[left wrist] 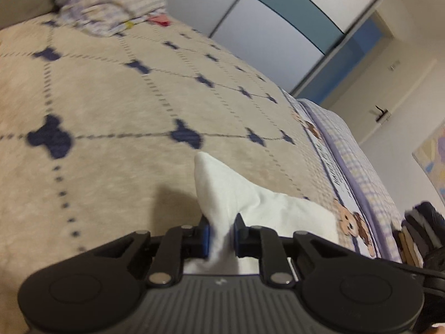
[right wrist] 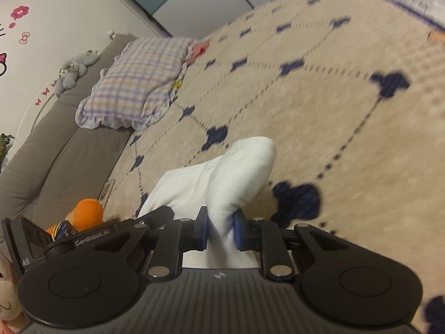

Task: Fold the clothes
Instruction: 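Pinch the folded white garment's edge with the right gripper, then lift and carry the white garment with the right gripper toward the clothes stack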

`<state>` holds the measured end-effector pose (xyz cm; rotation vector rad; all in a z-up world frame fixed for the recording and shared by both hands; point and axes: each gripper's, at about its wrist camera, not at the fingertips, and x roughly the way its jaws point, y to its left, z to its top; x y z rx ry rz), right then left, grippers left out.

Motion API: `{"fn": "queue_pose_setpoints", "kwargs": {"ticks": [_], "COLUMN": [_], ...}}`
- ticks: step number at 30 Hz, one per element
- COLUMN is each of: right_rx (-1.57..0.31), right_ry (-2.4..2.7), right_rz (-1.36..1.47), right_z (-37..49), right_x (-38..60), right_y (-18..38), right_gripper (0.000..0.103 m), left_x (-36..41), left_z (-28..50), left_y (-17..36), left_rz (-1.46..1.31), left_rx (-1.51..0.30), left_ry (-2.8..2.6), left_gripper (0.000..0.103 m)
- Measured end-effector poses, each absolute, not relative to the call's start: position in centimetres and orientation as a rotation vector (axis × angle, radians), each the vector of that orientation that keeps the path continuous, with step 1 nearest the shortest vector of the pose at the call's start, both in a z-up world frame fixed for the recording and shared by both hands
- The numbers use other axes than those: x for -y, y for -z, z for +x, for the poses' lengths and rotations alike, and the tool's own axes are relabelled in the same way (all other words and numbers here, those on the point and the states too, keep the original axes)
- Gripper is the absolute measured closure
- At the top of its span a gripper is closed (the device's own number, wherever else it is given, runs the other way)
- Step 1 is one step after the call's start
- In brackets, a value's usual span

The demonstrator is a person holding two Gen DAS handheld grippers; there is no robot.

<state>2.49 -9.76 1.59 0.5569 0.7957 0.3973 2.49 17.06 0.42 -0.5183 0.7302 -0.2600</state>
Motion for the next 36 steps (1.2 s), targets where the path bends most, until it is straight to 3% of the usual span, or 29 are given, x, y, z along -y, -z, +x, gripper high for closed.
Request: {"fn": "queue_pose_setpoints", "kwargs": {"ticks": [19, 36], "right_rx": [-0.609, -0.539], "right_ry": [-0.168, 0.01], "right_rz": [0.541, 0.558], "right_z": [-3.3, -11.4], "right_x": [30.6, 48.9], "right_y": [-15.0, -18.2], "right_gripper": [0.083, 0.083], "left_x": [4.5, 25.2], "left_z": [2.7, -2.3], "left_y": [-11.6, -16.6], "left_rz": [-0.493, -0.322], "left_rx": [-0.688, -0.687], "left_ry": [0.614, 0.752], "left_gripper": [0.087, 0.088]}}
